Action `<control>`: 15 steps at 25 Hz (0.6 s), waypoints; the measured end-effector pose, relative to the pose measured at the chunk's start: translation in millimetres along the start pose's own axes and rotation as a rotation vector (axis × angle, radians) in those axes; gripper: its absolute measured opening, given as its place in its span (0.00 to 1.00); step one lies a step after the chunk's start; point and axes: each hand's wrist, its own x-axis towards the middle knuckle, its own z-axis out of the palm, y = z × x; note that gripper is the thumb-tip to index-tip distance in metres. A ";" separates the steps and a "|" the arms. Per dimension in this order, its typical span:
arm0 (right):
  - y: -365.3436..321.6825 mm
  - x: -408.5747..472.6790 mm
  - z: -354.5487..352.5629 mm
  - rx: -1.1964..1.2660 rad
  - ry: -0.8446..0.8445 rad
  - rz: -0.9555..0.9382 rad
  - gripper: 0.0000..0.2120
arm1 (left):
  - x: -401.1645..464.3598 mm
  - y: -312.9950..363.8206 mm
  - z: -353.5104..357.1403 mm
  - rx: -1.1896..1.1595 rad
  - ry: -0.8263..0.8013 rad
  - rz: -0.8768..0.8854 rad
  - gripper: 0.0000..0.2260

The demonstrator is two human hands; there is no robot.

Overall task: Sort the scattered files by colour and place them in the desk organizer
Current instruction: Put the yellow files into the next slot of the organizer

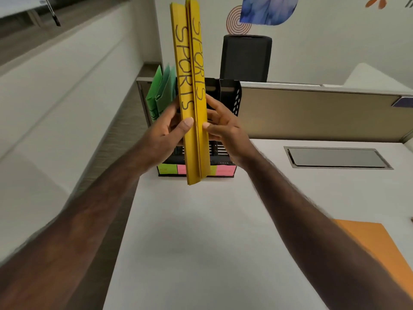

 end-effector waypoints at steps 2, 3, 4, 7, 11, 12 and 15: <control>4.9 19.3 -6.1 0.001 0.018 0.009 0.31 | 18.4 -4.5 -2.0 0.002 0.008 0.009 0.27; 7.2 28.0 -8.2 0.004 0.022 0.015 0.31 | 26.5 -6.2 -2.8 0.007 0.013 0.016 0.25; 8.9 36.5 -9.5 0.008 0.021 0.020 0.31 | 34.2 -7.6 -4.1 0.020 0.021 0.024 0.24; 16.8 60.5 -10.8 0.010 -0.002 0.017 0.32 | 53.3 -13.7 -8.6 0.050 0.055 0.023 0.23; 32.5 82.9 -12.2 0.013 0.005 -0.012 0.32 | 69.8 -27.4 -13.4 0.017 0.085 -0.001 0.21; 38.9 86.5 -12.0 0.008 0.020 -0.015 0.33 | 72.5 -33.1 -14.3 0.017 0.081 -0.008 0.21; 59.1 93.7 -8.9 -0.013 0.071 0.005 0.36 | 77.3 -57.2 -16.4 0.028 0.079 -0.066 0.23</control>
